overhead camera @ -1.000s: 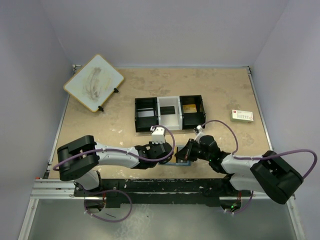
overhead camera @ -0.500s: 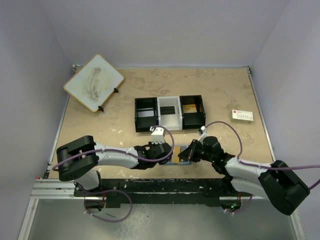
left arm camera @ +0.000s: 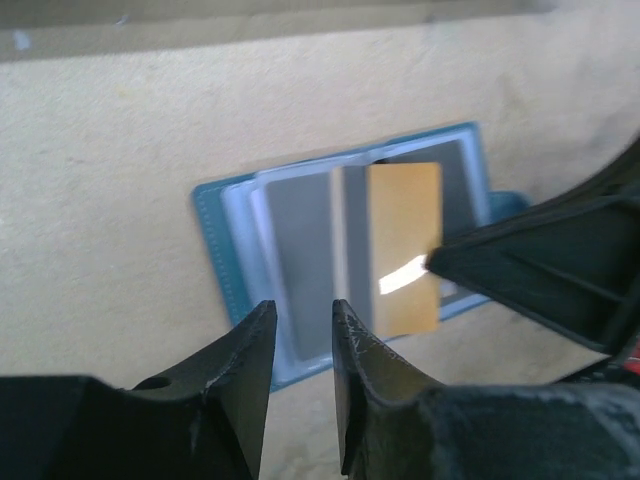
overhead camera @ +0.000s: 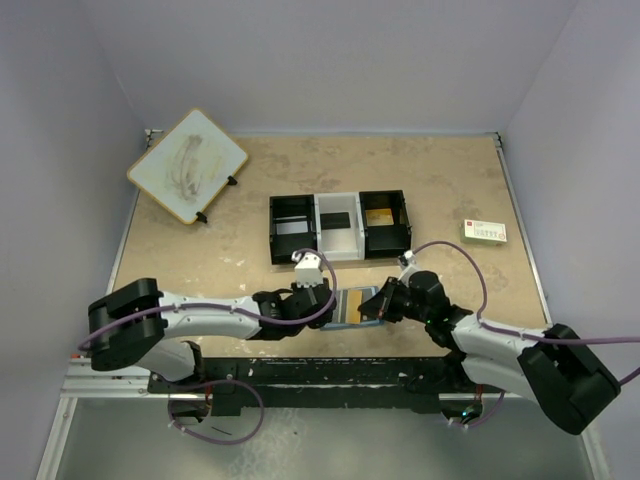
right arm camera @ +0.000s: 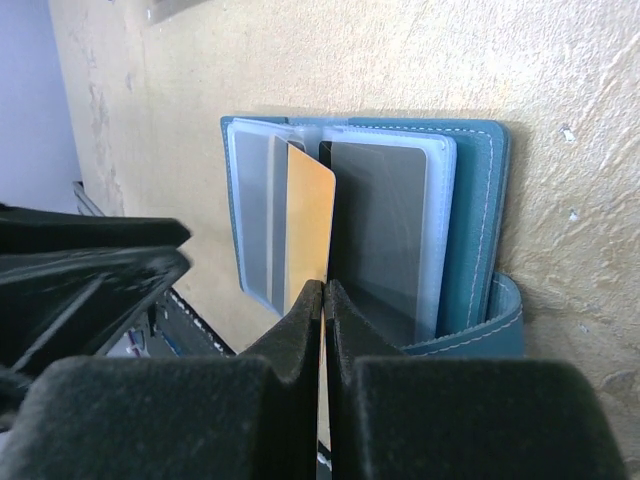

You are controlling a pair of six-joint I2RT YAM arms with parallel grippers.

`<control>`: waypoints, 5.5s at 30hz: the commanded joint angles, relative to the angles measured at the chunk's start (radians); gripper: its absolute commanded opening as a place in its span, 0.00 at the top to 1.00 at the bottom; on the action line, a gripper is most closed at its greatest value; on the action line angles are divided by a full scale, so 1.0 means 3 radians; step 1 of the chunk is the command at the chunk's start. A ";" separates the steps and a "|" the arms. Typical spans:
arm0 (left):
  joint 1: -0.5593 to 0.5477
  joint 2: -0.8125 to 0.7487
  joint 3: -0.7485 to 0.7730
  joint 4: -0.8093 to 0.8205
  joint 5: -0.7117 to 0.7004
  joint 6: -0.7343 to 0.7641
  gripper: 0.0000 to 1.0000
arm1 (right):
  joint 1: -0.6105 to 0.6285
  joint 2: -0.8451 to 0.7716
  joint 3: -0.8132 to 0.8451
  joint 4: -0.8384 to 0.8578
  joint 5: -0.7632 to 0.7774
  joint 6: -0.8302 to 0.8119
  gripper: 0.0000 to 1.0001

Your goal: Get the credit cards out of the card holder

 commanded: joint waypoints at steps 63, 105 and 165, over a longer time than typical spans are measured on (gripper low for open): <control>0.0029 0.0377 -0.0275 0.0680 0.0101 -0.0294 0.92 | -0.0021 0.0617 0.0107 0.0874 -0.0298 -0.0160 0.85; 0.0115 -0.0345 0.0002 -0.0183 -0.0285 0.0070 0.65 | -0.0026 -0.1333 0.1378 -0.1196 0.1831 -0.2185 1.00; 0.1839 -0.0827 -0.0031 -0.0618 0.0869 0.0399 0.51 | -0.0506 0.1584 0.3432 -0.1618 0.1125 -0.3337 1.00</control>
